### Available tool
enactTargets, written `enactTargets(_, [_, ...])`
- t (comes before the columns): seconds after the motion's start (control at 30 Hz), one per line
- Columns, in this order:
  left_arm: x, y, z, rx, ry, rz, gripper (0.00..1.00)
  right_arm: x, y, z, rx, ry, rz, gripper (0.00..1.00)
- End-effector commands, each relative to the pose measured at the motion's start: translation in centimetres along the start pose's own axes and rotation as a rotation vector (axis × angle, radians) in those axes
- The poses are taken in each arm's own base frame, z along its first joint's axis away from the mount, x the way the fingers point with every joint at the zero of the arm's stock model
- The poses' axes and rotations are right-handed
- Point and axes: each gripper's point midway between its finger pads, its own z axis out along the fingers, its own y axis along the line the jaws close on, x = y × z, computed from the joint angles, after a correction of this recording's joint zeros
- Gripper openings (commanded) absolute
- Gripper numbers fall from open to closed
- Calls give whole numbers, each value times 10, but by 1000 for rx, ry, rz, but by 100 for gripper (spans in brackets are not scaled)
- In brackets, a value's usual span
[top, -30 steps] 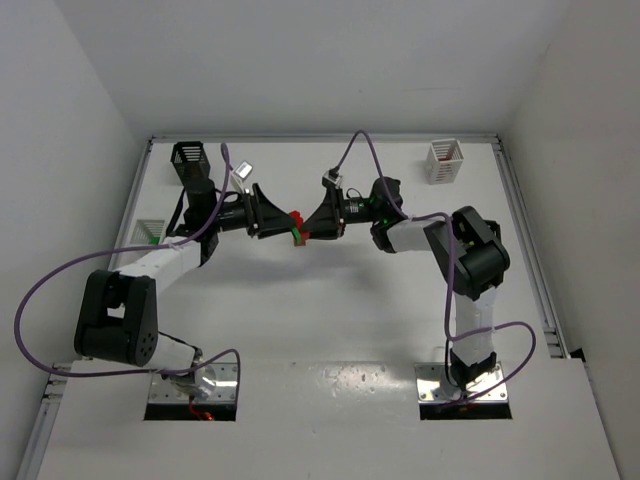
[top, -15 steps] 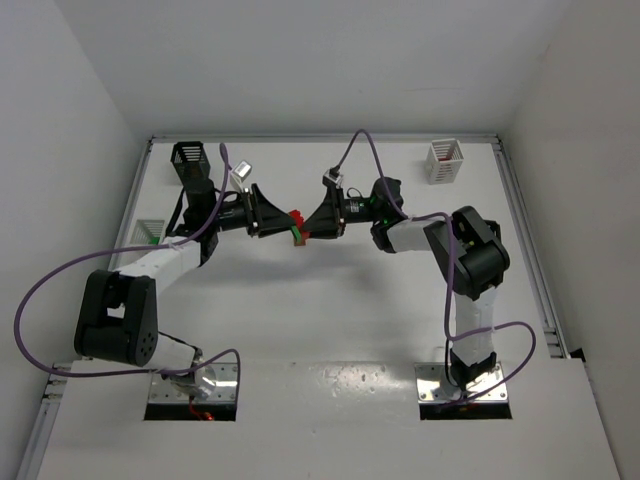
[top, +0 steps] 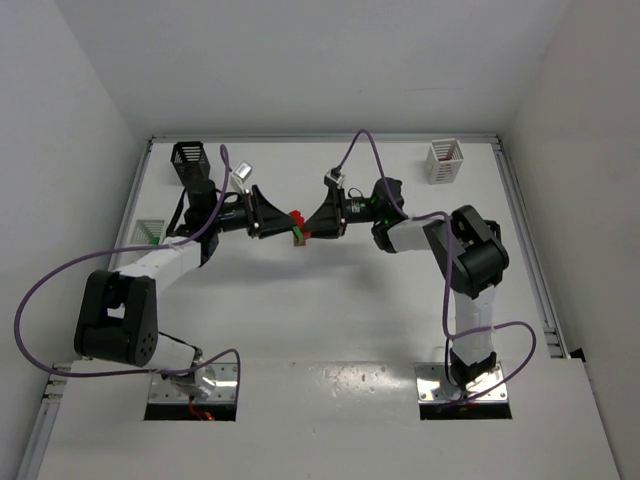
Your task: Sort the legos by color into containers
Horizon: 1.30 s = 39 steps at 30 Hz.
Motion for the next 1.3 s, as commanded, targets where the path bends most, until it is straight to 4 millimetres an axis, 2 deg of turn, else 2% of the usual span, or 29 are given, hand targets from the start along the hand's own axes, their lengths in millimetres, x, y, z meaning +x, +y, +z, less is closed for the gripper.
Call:
enactTargets(0.0, [14, -5, -8, 13, 32, 76, 8, -33, 11, -21, -26, -132, -85, 0])
enactTargets(0.13, [25, 3, -15, -7, 22, 77, 7, -55, 14, -49, -16, -207, -102, 0])
enactTargets(0.2, [25, 6, -19, -20, 7, 70, 7, -59, 12, -60, -7, -235, -96, 0])
enactTargets(0.3, [26, 4, -21, -29, 2, 86, 5, -57, 13, -67, -1, -251, -100, 0])
enactTargets(0.4, [22, 10, -25, -50, -4, 103, 4, -58, 14, -76, 13, -263, -127, 0])
enactTargets(0.43, [17, 12, -28, -64, -11, 112, 4, -59, 19, -80, 17, -264, -167, 0])
enactTargets(0.47, [3, 9, -33, -74, -28, 200, 3, -59, 15, -85, 36, -275, -153, 0])
enactTargets(0.53, [1, 12, -42, -122, -10, 206, 2, -56, 20, -89, 62, -272, -184, 0])
enactTargets(0.57, [-13, 9, -51, -137, -34, 291, 2, -54, 11, -90, 106, -265, -193, 0])
enactTargets(0.73, [-43, 20, -95, -373, -137, 419, 2, -43, 4, -95, 237, -229, -302, 0])
enactTargets(0.77, [-58, 18, -107, -436, -160, 516, 2, -40, 1, -98, 282, -209, -335, 0])
enactTargets(0.83, [-70, 30, -131, -602, -189, 537, 0, -38, 1, -100, 316, -198, -366, 0])
enactTargets(0.87, [-86, 29, -150, -678, -222, 583, 0, -34, -8, -103, 350, -180, -365, 0])
enactTargets(0.93, [-99, 43, -182, -836, -263, 584, 0, -35, 2, -104, 362, -177, -420, 0])
enactTargets(0.97, [-107, 50, -205, -915, -301, 572, 0, -32, -9, -108, 407, -170, -420, 0])
enactTargets(1.0, [-114, 52, -222, -973, -318, 597, 0, -34, -6, -109, 423, -168, -449, 0])
enactTargets(1.07, [-121, 66, -262, -1091, -350, 576, 0, -34, -8, -114, 474, -154, -490, 0])
enactTargets(1.2, [-127, 86, -302, -1173, -380, 510, 0, -33, -16, -121, 541, -144, -526, 0])
enactTargets(1.27, [-132, 93, -315, -1205, -396, 505, 0, -32, -22, -124, 567, -138, -528, 0])
